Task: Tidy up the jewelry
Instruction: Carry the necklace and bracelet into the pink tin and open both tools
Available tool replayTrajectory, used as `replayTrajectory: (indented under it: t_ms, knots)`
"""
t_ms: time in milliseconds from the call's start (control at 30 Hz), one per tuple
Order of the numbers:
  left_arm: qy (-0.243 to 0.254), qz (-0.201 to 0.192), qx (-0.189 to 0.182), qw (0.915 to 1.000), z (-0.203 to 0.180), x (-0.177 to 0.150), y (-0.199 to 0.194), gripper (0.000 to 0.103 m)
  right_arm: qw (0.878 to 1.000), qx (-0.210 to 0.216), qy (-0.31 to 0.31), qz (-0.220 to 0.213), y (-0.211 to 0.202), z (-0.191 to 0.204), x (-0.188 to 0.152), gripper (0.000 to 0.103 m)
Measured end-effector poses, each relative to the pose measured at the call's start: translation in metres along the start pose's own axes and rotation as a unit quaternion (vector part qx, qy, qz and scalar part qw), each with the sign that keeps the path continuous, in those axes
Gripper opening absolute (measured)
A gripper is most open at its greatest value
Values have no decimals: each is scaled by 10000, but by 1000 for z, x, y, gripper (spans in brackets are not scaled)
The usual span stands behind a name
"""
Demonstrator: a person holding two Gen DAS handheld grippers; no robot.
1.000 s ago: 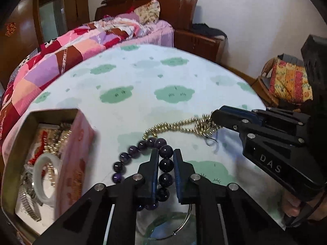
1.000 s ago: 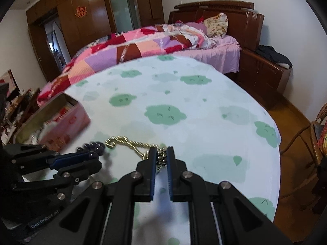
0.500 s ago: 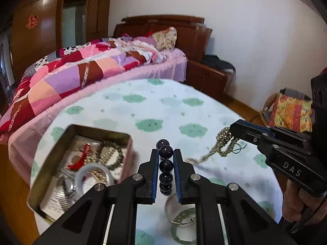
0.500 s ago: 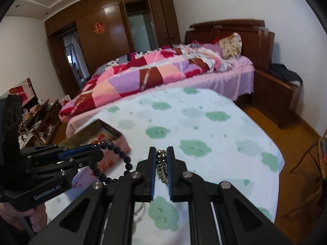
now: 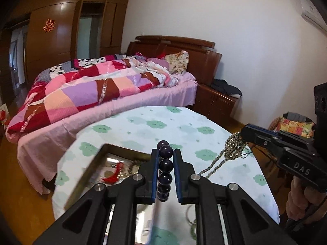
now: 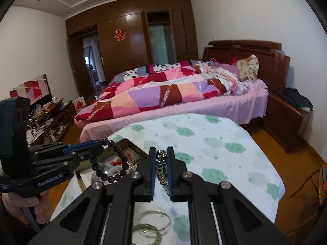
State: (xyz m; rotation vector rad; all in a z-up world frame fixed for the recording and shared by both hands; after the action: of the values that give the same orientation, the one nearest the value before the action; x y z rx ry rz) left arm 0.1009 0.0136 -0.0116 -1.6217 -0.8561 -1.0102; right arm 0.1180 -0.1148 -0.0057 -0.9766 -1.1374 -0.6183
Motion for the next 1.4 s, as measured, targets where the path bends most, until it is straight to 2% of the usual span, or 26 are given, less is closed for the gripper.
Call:
replayTrajectory:
  t_ms: [300,533,767,933,1400]
  knots:
    - [-140,-99,519,9985,50,4,-12,13,9983,457,-301,-196,12,46,23,12]
    - [-212,34,713,9972,72,-8,-12,13,9954,802,-479,-222,22,80,27,12]
    - [-307,216,817,9960,85,-23,-8,13,9931,1048,-518,-48,36,101,11,12]
    - [-355,324,836,9953,89,-31,-5,13,9914,1195,-470,243,53,114,-7,12]
    - [-529,609,890,9928,102,-54,12,13,9891,1166,-362,821,75,115,-45,12]
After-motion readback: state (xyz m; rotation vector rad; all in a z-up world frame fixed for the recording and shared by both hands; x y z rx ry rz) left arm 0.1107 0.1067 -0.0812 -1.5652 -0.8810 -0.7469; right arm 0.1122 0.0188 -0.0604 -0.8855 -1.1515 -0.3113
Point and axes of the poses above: each gripper's, at about its wrist camera, not at the fingertips, and y roughly the way its jaws point, z to its left, x to its top, the point moved 6 cm from there along y, roughly the way its jaws point, and after that the axes turned 10 degrees about -z, right-handed, at the moved point
